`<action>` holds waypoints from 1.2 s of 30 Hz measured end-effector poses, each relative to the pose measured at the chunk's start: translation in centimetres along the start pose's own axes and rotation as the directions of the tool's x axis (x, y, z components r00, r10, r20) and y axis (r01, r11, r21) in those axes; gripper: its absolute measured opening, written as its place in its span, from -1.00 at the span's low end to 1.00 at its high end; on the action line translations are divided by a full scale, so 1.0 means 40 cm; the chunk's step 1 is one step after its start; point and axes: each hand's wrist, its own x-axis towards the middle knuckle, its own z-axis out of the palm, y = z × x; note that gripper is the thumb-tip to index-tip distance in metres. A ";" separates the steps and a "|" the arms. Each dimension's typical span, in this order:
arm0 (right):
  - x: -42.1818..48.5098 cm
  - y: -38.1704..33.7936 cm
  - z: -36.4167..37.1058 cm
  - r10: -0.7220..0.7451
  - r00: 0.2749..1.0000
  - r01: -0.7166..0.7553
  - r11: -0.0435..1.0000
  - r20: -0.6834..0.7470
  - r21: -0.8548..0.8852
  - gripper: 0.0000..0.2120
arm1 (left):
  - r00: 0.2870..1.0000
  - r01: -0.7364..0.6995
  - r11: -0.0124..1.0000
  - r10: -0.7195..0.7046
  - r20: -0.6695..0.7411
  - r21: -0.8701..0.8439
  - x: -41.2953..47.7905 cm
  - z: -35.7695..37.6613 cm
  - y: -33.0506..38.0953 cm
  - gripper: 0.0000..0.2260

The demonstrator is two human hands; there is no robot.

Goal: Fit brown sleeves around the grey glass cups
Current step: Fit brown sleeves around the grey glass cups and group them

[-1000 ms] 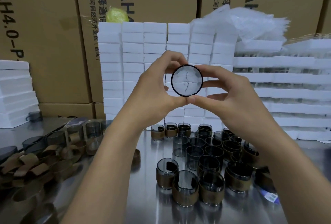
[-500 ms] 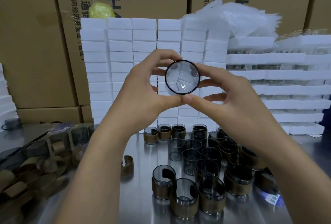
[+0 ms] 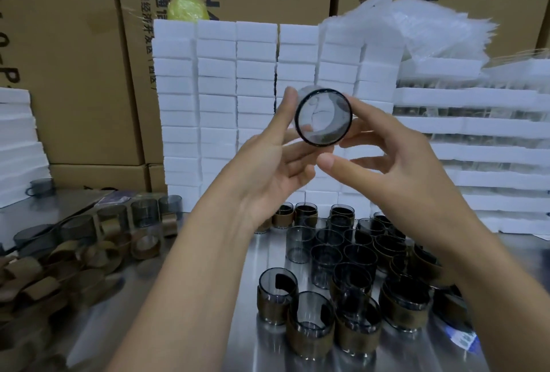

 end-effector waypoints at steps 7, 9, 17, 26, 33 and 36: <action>0.011 0.015 0.018 0.014 0.999 -0.014 1.000 -0.032 0.014 -0.35 | 0.993 0.115 0.983 -0.113 0.017 -0.145 0.014 -0.002 -0.018 -0.30; 0.014 0.022 0.024 0.006 0.999 -0.005 1.000 -0.047 0.028 -0.38 | 0.991 0.135 0.977 -0.134 0.017 -0.165 0.015 -0.006 -0.023 -0.29; 0.019 0.026 0.063 -0.040 0.968 0.025 0.998 -0.249 -0.061 -0.54 | 0.976 0.194 0.970 -0.176 0.128 -0.144 0.013 0.023 -0.032 -0.32; 0.019 0.027 0.074 -0.005 0.951 0.035 0.995 -0.309 0.094 -0.70 | 0.971 0.204 0.970 -0.183 0.156 -0.131 0.017 0.025 -0.043 -0.34; 0.019 0.051 0.037 -0.075 0.993 0.066 0.993 -0.089 -0.097 -0.66 | 0.985 0.148 0.975 -0.130 0.117 -0.165 0.004 0.026 -0.025 -0.54; 0.023 0.061 0.030 -0.033 0.999 0.032 0.998 -0.001 -0.061 -0.49 | 0.998 0.053 0.997 -0.051 0.030 -0.060 0.006 0.029 -0.026 -0.69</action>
